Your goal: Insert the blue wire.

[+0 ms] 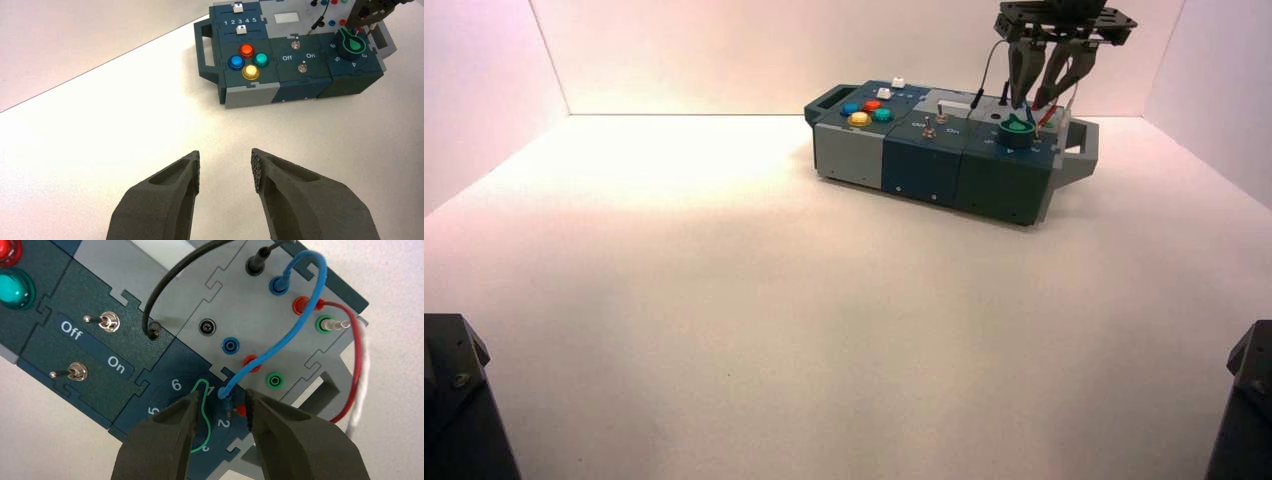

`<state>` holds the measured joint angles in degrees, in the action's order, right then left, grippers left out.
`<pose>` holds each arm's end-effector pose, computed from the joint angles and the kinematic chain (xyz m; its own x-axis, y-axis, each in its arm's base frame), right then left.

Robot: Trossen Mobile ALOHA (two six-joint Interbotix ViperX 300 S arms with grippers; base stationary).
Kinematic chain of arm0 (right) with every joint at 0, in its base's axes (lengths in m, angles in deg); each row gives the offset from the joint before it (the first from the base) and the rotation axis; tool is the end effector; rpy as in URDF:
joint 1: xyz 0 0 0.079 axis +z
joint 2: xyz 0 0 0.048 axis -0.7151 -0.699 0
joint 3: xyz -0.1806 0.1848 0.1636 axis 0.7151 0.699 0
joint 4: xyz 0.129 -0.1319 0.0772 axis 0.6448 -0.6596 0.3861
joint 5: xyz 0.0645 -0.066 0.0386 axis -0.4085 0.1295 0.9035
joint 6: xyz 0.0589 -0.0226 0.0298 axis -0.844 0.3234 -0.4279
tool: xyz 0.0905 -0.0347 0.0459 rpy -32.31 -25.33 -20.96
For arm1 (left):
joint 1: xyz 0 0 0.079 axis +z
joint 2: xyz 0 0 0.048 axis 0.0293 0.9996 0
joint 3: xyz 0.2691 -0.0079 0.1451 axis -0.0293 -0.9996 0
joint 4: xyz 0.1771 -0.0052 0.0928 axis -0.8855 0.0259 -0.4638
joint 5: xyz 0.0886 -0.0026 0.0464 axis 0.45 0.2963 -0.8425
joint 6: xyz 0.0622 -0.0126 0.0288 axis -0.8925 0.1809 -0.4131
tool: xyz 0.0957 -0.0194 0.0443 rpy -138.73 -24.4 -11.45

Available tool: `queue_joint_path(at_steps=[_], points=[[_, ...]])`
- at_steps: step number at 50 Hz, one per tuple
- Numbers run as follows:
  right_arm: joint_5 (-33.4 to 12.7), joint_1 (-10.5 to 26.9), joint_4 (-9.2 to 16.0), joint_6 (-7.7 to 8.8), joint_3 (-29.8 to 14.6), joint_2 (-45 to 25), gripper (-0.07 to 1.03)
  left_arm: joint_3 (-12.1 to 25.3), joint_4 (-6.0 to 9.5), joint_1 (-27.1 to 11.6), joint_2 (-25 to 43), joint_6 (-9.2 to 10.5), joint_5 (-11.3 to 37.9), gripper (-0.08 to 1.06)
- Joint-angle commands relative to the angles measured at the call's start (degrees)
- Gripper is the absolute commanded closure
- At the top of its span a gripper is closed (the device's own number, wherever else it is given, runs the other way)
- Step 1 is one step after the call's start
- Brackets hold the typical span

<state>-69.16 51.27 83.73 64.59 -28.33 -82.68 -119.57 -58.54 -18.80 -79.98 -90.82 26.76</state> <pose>0.4182 0.0533 0.0740 0.1997 0.0879 -0.9759 -0.1903 0.9805 0.0494 0.2878 -0.1334 0.2264 0.5811 -0.3634 -0.7282 0.5344 0.8452 0.0047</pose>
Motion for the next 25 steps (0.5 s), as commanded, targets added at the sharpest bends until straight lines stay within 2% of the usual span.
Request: queue_joint_path(at_steps=[1,11,25], points=[[0.0,0.35,0.18,0.18,-1.93,0.62,0.47,0.7,-0.18,0.26,-0.44,-0.35,-0.53,0.42],[-0.09,0.35,0.18,0.26,-2.11,0.0,0.49,0.62,-0.18,0.26,-0.44,-0.35,-0.53,0.42],[-1.05,0.18,-0.79,0.26,-2.81,-0.44,0.63,0.62,-0.18,0.26,-0.44,-0.35,-0.44,0.42]])
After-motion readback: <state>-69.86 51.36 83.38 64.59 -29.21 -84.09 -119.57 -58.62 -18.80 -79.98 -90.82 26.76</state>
